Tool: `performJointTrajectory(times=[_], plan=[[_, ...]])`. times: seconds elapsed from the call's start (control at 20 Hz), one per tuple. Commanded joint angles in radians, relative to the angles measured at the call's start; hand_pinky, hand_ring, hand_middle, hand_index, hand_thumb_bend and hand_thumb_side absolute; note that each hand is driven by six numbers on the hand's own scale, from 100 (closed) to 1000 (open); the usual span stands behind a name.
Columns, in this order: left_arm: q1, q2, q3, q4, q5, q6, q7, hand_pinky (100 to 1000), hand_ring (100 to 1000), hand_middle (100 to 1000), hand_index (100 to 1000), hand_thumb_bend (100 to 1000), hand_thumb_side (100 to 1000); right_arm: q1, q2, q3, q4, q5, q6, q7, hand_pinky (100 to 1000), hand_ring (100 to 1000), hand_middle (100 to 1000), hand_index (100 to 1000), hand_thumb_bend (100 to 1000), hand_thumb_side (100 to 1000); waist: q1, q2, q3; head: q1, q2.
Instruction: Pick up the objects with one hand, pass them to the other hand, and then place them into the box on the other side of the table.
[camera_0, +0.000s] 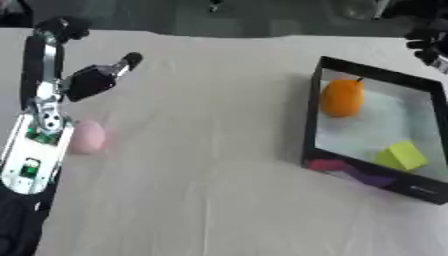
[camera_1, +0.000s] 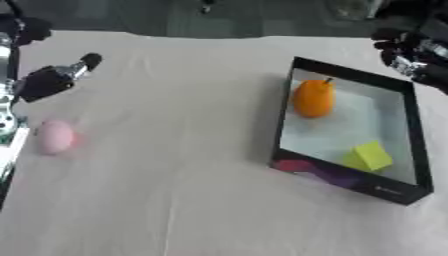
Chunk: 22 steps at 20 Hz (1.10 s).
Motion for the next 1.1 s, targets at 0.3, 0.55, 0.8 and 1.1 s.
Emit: performJointTrajectory(times=[0.3,0.55,0.8,1.1], plan=[[-0.129,0.183,0.02,0.049,0.0,0.082,-0.212,836,740,643,747,785,381,-0.017,-0.028,-0.037,-0.048,-0.027,0.03,-0.036,1000,1000,947,1000,100,584,0.022,-0.045,0.005,0.039,0.018],[-0.169,0.253,-0.005,0.105,-0.006,0.117,-0.463,854,770,679,774,823,339,-0.017,-0.026,-0.037,-0.044,-0.035,0.04,-0.068,1000,1000,949,1000,100,600,0.024,-0.046,0.005,0.05,0.013],[-0.193,0.342,-0.06,0.159,-0.047,0.129,-0.782,846,794,707,787,844,344,-0.02,-0.026,-0.036,-0.042,-0.03,0.048,-0.077,1000,1000,952,1000,100,613,0.028,-0.045,0.005,0.041,0.013],[-0.198,0.411,-0.096,0.186,-0.068,0.13,-0.997,844,810,727,800,830,355,-0.019,-0.026,-0.033,-0.035,-0.032,0.058,-0.07,1000,1000,965,1000,100,654,0.03,-0.043,0.006,0.038,0.014]])
